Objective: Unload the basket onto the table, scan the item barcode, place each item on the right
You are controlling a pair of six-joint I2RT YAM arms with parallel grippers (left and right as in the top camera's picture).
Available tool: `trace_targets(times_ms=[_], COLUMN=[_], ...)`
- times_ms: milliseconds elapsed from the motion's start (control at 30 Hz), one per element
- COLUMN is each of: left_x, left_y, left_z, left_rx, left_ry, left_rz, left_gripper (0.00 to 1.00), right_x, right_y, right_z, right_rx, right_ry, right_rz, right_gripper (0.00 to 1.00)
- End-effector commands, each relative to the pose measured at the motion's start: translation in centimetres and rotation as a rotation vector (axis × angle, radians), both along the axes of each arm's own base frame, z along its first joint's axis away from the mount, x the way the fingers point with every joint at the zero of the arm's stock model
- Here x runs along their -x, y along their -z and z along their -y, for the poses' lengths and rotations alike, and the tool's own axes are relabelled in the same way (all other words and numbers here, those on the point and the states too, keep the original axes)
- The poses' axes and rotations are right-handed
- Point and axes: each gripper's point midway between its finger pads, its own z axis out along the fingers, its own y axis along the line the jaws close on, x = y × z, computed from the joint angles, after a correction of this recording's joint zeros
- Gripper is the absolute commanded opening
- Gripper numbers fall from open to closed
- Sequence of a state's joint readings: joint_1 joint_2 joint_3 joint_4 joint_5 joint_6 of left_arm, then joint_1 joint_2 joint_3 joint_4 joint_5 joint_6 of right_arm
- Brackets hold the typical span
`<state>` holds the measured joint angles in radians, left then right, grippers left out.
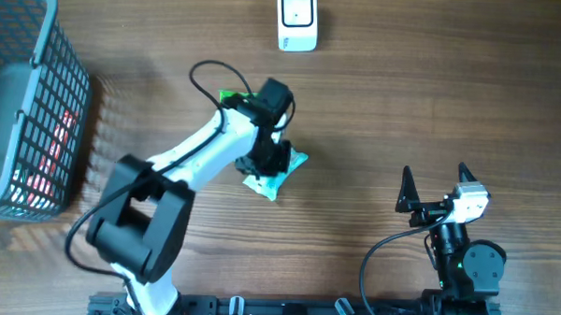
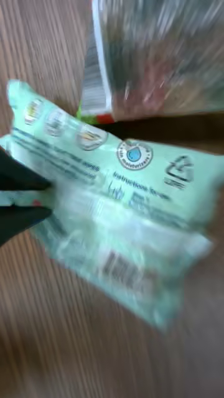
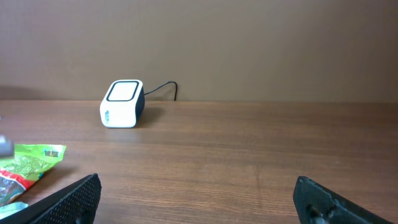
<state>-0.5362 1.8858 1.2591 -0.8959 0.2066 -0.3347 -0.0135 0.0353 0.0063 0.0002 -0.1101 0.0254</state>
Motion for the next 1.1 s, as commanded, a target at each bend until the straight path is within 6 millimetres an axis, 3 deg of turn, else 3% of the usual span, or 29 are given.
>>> trace_targets(times_ms=[0, 67, 100, 233, 300, 367, 433, 467, 533, 600, 633, 667, 733, 867, 900, 967, 1067], left_x=[1.6, 3.0, 3.3, 4.1, 3.7, 1.1, -3.1, -4.6, -5.7, -4.3, -3.5, -2.7, -1.5, 0.4, 0.5, 0.7, 2.2], left_y=[3.2, 4.0, 4.0, 3.9, 2.8, -1.4, -7.3, -9.3, -10.3, -9.1, -8.2, -6.9, -4.0, 0.7, 2.1, 2.9, 2.6], left_z=[0.2, 1.0, 1.1, 1.6, 1.5, 2.0, 2.4, 2.1, 1.0, -0.2, -0.8, -1.9, -5.2, -7.1, -7.1, -6.0, -2.5], left_rx=[-0.025, -0.004, -0.006, -0.012, -0.021, 0.017, 0.073, 0.082, 0.075, 0.03, 0.001, -0.062, -0.226, -0.286, -0.27, -0.205, -0.021], left_ry=[0.044, 0.068, 0.077, 0.104, 0.095, 0.074, 0.043, 0.022, -0.012, -0.02, -0.023, -0.053, -0.116, -0.111, -0.114, -0.115, -0.099], left_rz=[-0.03, -0.065, -0.068, -0.075, -0.082, -0.017, 0.141, 0.201, 0.234, 0.156, 0.114, 0.08, 0.061, 0.05, 0.071, 0.064, -0.029], left_gripper=[0.07, 0.07, 0.12, 0.6, 0.67, 0.69, 0.72, 0.73, 0.66, 0.24, 0.1, 0.04, 0.04, 0.04, 0.04, 0.06, 0.07], right_x=[0.0, 0.0, 0.0, 0.0, 0.0, 0.0, 0.0, 0.0, 0.0, 0.0, 0.0, 0.0, 0.0, 0.0, 0.0, 0.0, 0.0], right_y=[-0.2, -0.2, -0.2, -0.2, -0.2, -0.2, -0.2, -0.2, -0.2, -0.2, -0.2, -0.2, -0.2, -0.2, -0.2, -0.2, -0.2], right_z=[0.0, 0.0, 0.0, 0.0, 0.0, 0.0, 0.0, 0.0, 0.0, 0.0, 0.0, 0.0, 0.0, 0.0, 0.0, 0.0, 0.0], right_rx=[-0.007, -0.007, -0.008, -0.007, -0.007, -0.007, -0.007, -0.008, -0.007, -0.007, -0.007, -0.007, -0.007, -0.007, -0.007, -0.007, -0.007], right_ry=[0.003, 0.003, 0.003, 0.003, 0.003, 0.003, 0.003, 0.003, 0.003, 0.003, 0.003, 0.003, 0.003, 0.003, 0.003, 0.003, 0.003], right_rz=[0.008, 0.008, 0.008, 0.008, 0.008, 0.008, 0.008, 0.008, 0.008, 0.008, 0.008, 0.008, 0.008, 0.008, 0.008, 0.008, 0.008], right_gripper=[1.0, 1.0, 1.0, 1.0, 1.0, 1.0, 1.0, 1.0, 1.0, 1.0, 1.0, 1.0, 1.0, 1.0, 1.0, 1.0, 1.0])
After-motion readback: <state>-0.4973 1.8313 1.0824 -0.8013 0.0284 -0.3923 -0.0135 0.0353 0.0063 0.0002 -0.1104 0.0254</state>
